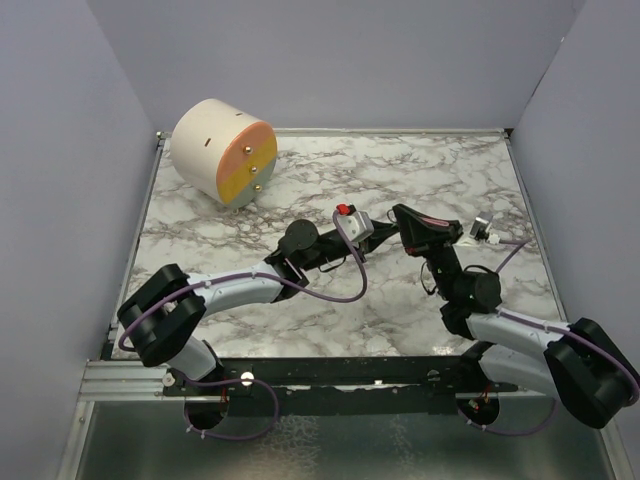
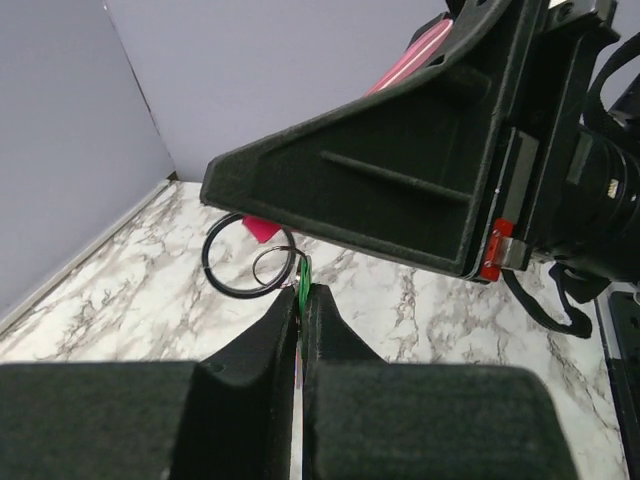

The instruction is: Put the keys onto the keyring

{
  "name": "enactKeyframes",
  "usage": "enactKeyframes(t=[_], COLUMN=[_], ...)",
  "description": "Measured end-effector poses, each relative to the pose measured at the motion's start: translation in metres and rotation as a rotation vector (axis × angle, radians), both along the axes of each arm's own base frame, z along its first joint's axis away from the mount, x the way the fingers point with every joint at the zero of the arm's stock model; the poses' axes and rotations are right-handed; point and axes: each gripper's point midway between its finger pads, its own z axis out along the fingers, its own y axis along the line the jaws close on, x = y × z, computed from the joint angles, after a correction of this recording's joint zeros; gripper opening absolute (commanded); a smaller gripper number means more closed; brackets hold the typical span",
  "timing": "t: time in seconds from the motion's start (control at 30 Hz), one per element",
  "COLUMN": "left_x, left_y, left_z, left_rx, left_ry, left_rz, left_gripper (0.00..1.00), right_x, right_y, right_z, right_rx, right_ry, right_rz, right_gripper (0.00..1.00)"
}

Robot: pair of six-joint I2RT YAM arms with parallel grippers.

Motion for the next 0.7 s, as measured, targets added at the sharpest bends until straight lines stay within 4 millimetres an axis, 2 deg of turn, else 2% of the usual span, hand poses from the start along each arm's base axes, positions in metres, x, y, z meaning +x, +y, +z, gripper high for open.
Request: enactKeyframes(t=[0.2,0.4,0.47,0.53,0.6,0.7], left_x=[-0.001,0.002,0.003,0.003,0.000,-0.003], left_y=[-0.002,-0.002,-0.002,-0.002,-0.003,-0.005], left_z=[-0.007,-0.016,-0.018,-0.019,-0.018,-0.019], left_rx=[0.011,0.032,0.037,0.041,0.037,0.039], left_ry=[0.023,0.044,0.048,0.051,0.051,0.054], left_rz=[-0.017,-0.011,-0.010,-0.010,-0.024,-0.030], left_gripper=[0.00,0.01,0.22,0.36,0.43,0.44], right_x=[0.010,0.016,0.017,0.018,0.019,0.019], right_y=[0.006,0.008,0.009,0.010,0.011,0.012], right_z=[-0.017,-0.026,-0.027,-0.027,-0.029,-0.029], right_rx=[-0.023,-0.033,-0.034,-0.035,-0.036,-0.036], right_ry=[0.047,0.075,0.080,0.082,0.088,0.089], right_rz=[0.001,-0.001,0.001,0.002,0.005,0.006], right_gripper=[0.01,0.01,0.01,0.01,0.01,0.01])
